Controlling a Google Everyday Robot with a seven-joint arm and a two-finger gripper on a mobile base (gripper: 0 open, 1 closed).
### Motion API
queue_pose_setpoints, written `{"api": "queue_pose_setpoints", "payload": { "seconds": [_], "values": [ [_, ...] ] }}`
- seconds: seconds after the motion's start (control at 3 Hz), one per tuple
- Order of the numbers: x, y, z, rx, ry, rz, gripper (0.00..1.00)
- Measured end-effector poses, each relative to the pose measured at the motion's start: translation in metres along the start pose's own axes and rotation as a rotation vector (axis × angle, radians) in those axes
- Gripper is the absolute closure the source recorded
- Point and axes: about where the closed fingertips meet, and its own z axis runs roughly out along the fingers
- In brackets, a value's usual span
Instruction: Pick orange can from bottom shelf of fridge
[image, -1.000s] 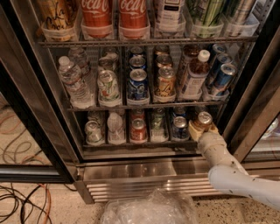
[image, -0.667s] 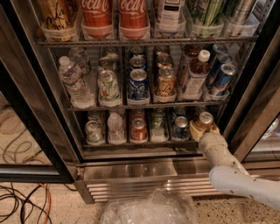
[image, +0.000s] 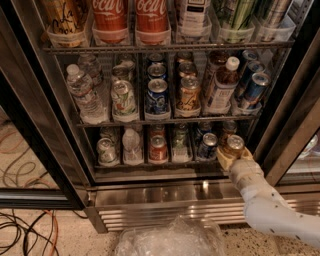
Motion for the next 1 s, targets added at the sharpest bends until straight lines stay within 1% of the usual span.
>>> {"api": "queue_pose_setpoints", "payload": {
  "seconds": [0.33,0.67,1.0],
  "values": [
    [-0.002,0.003,-0.042,0.033,0.062,-0.015,1.00],
    [-0.013,0.014,-0.077,0.021,0.081,0.033,1.00],
    [-0.014,0.015,-0.099,-0.018,0.094,0.170,1.00]
  ]
}}
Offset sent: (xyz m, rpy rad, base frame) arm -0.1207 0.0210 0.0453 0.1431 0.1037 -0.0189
